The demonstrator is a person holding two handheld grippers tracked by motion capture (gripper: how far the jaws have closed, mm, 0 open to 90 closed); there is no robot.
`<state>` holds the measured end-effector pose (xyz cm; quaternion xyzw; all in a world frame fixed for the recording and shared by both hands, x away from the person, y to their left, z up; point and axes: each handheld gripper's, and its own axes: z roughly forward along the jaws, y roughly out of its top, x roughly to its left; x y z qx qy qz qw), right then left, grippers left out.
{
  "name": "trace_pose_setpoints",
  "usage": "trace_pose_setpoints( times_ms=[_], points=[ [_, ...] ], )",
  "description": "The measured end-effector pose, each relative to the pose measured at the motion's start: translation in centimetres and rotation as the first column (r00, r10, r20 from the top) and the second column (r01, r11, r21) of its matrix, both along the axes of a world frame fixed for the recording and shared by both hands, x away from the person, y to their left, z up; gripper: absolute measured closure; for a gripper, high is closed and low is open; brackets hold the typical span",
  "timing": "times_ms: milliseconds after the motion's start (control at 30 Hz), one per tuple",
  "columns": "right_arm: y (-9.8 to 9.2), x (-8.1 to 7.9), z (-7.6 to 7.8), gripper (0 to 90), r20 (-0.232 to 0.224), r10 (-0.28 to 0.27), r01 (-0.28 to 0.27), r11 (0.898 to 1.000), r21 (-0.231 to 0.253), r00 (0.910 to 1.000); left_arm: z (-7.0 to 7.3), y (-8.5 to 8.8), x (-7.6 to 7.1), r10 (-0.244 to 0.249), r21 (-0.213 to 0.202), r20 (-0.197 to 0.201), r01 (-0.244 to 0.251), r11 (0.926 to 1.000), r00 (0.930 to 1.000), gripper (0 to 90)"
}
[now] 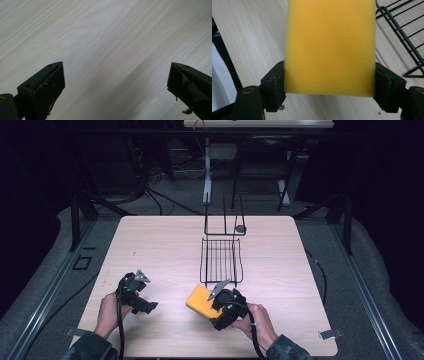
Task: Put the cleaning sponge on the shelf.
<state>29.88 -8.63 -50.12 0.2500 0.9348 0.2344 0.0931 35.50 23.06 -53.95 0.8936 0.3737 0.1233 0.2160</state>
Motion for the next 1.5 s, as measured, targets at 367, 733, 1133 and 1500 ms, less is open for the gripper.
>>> trace_pose_setpoints(
  times_ms=[367,733,1133,1500],
  points=[
    [-1.0,0.4,1.1,23.6,0.034,-0.026,0.026,1.000,0.010,0.9991,0.0,0.0,0.0,0.002,0.003,0.000,-0.002,1.0000,1.0000,1.7],
    [-1.8,1.1,1.9,23.7,0.060,-0.050,0.050,0.999,0.010,0.9969,0.0,-0.1,0.0,-0.001,0.010,-0.004,0.001,1.0000,1.0000,1.7],
    [-2.4,2.7,2.7,23.8,0.086,-0.087,0.085,0.996,0.018,0.9925,-0.1,-0.1,-0.1,0.005,0.005,0.002,-0.005,1.0000,1.0000,1.7],
    [-2.4,4.4,2.6,23.9,0.095,-0.104,0.103,0.994,0.019,0.9900,0.0,-0.1,-0.1,-0.002,0.009,-0.005,0.002,1.0000,1.0000,1.8]
  ],
)
